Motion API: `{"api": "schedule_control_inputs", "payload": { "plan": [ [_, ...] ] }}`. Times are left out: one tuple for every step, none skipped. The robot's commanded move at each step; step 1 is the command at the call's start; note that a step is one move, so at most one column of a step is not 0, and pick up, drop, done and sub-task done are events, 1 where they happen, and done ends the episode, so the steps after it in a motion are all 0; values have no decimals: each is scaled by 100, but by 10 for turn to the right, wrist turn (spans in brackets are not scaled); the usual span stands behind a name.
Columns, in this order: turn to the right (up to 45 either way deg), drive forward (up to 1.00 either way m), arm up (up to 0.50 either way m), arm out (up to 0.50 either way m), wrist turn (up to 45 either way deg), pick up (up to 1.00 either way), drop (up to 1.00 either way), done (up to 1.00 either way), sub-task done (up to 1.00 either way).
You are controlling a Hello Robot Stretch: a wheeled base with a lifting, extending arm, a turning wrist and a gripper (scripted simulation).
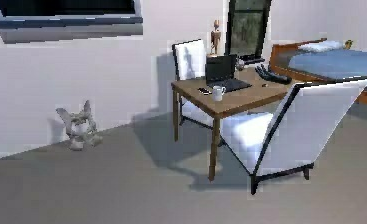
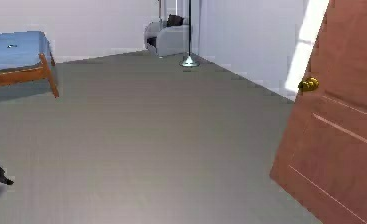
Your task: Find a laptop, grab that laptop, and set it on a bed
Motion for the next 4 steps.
{"api": "schedule_control_inputs", "payload": {
  "plan": [
    [390, 0, 0, 0, 0, 0, 0, 0, 0],
    [0, 75, 0, 0, 0, 0, 0, 0, 0],
    [-450, 0, 0, 0, 0, 0, 0, 0, 0],
    [-450, 0, 0, 0, 0, 0, 0, 0, 0]
  ]
}}
